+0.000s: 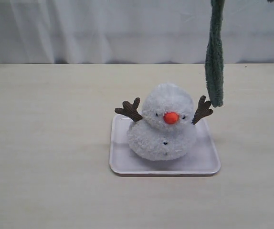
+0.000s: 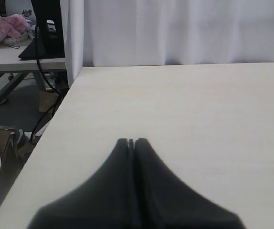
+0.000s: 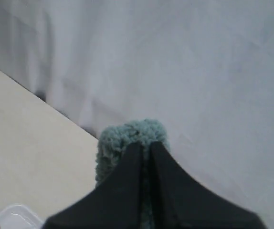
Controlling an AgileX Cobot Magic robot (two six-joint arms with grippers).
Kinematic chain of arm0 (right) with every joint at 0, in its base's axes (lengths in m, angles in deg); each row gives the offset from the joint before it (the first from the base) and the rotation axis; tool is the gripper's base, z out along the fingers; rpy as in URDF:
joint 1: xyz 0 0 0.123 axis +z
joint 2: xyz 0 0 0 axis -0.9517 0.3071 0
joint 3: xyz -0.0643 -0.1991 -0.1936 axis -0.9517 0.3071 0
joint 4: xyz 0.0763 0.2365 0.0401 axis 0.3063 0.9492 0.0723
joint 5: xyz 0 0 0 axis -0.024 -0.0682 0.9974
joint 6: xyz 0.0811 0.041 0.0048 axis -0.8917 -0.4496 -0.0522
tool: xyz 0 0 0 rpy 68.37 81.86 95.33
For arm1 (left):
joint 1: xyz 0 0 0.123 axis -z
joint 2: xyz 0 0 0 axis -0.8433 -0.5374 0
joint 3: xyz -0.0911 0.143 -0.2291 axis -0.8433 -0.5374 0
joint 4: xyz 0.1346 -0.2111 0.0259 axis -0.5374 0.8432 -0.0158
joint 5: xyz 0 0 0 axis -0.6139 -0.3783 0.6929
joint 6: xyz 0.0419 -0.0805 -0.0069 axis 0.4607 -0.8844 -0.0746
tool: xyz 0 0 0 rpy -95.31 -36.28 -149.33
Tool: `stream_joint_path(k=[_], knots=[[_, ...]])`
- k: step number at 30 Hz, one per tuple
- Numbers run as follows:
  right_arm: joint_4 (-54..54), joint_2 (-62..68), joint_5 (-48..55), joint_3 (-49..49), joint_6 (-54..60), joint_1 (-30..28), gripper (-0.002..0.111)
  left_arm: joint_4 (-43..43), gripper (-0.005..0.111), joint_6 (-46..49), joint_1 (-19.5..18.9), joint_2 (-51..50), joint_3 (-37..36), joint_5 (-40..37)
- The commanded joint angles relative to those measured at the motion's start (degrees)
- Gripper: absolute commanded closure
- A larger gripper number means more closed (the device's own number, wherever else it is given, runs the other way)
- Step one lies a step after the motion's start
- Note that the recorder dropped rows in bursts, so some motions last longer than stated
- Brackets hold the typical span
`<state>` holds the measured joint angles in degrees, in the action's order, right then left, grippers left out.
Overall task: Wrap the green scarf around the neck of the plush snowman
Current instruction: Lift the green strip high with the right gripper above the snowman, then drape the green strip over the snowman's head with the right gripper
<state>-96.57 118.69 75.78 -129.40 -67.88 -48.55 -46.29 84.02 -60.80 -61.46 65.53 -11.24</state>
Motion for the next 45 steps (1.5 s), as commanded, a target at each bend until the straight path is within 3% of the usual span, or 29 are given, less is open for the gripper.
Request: stream_joint_path(k=[1, 6, 12, 20, 26, 30, 40, 45], knots=[[0.3, -5.3, 1.3, 0.0, -0.1, 5.6, 0.104, 0.1, 0.107, -0.1, 0.3, 0.2, -0.2, 0.9], [0.5, -9.6, 1.4, 0.0, -0.3, 11.8, 0.104, 0.1, 0.107, -0.1, 0.3, 0.2, -0.2, 0.9], [8.2, -10.8, 5.1, 0.0, -0.3, 17.1, 0.104, 0.1, 0.107, -0.1, 0.3, 0.2, -0.2, 0.9], [8.1, -7.1, 6.6, 5.3, -0.1, 20.6, 0.104, 0.1, 0.107, -0.1, 0.3, 0.2, -0.2, 0.9], [-5.9, -2.3, 6.8, 6.3, -0.9, 20.6, 0.104, 0.1, 0.107, -0.1, 0.3, 0.2, -0.2, 0.9], [-22.3, 0.9, 6.8, 6.3, -12.6, 20.6, 0.104, 0.1, 0.107, -0.1, 0.3, 0.2, -0.2, 0.9], [-29.0, 7.6, 6.0, 6.3, -14.6, 20.5, 0.104, 0.1, 0.107, -0.1, 0.3, 0.2, -0.2, 0.9], [-36.3, 10.4, 4.7, 6.3, -21.4, 20.5, 0.104, 0.1, 0.107, -0.1, 0.3, 0.2, -0.2, 0.9]])
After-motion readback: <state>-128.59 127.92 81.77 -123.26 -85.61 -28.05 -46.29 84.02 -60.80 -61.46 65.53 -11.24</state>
